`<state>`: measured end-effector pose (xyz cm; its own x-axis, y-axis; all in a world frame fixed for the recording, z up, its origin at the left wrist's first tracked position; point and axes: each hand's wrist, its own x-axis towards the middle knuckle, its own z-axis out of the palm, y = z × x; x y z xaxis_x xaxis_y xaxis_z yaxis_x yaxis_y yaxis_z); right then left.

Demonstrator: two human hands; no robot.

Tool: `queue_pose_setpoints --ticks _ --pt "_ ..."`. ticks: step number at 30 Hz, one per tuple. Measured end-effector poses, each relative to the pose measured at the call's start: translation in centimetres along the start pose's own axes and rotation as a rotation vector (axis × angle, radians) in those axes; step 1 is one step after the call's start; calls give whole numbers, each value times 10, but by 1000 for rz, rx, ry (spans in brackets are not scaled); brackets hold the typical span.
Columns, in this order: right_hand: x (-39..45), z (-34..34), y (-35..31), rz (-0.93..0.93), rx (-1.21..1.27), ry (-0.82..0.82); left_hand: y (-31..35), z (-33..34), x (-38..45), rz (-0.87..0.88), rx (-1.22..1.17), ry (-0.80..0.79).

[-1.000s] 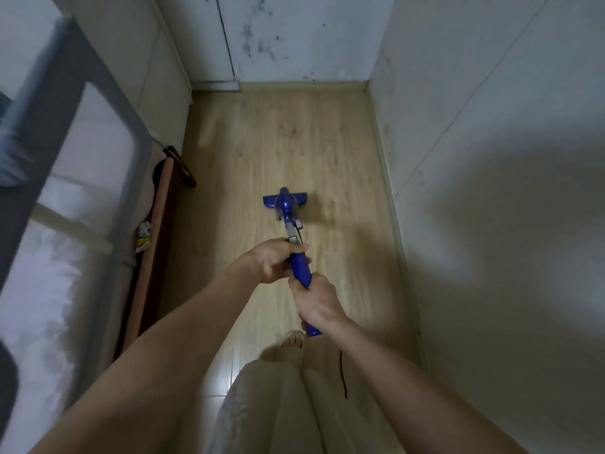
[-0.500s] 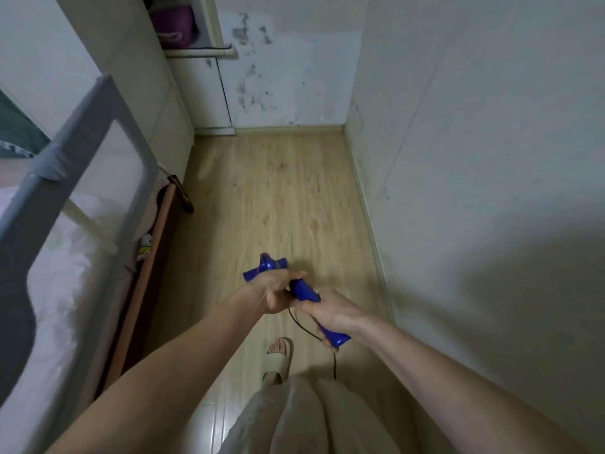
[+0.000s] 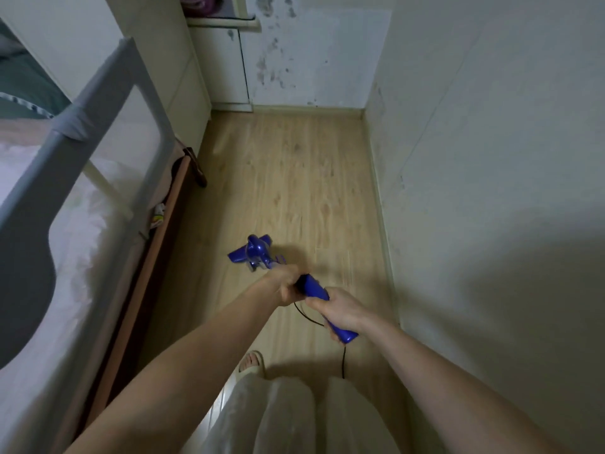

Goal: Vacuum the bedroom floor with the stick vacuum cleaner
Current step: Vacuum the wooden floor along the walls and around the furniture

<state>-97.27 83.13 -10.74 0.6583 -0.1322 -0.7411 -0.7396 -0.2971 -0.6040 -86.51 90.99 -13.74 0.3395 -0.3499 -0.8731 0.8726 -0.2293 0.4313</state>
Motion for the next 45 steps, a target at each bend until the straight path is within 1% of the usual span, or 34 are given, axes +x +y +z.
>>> queue_pose_setpoints --ticks 2,4,8,10,14,17,20,22,26,29,34,38,41,45 --pt "12 21 -8 29 59 -10 5 -18 2 8 31 37" --pt "20 30 -27 39 97 -22 21 -38 -4 8 34 36" --pt "19 19 -71 13 121 -54 53 -63 -26 -4 27 -59" --pt "18 16 -86 11 119 -45 60 -69 -27 16 -8 -105" --pt "41 32 -106 26 160 35 79 -88 -11 56 0 -106" --pt "70 51 -117 34 133 54 93 -110 6 53 1 -76" --pt "94 73 -123 40 35 81 100 -129 19 35 28 -41" --pt "103 80 -135 48 18 104 111 -142 24 37 62 -49" --pt "110 78 -180 57 87 86 153 -170 19 16 119 -125" --pt "118 88 -209 53 177 97 178 -192 16 -1 131 -141" --pt "149 117 -229 -7 234 138 201 -220 30 -19 161 -154" --pt "186 116 -235 0 220 175 219 -224 53 3 166 -110" --pt "216 103 -247 6 217 197 246 -222 72 9 198 -101" --pt "262 75 -271 -2 231 165 293 -218 101 24 198 -78"
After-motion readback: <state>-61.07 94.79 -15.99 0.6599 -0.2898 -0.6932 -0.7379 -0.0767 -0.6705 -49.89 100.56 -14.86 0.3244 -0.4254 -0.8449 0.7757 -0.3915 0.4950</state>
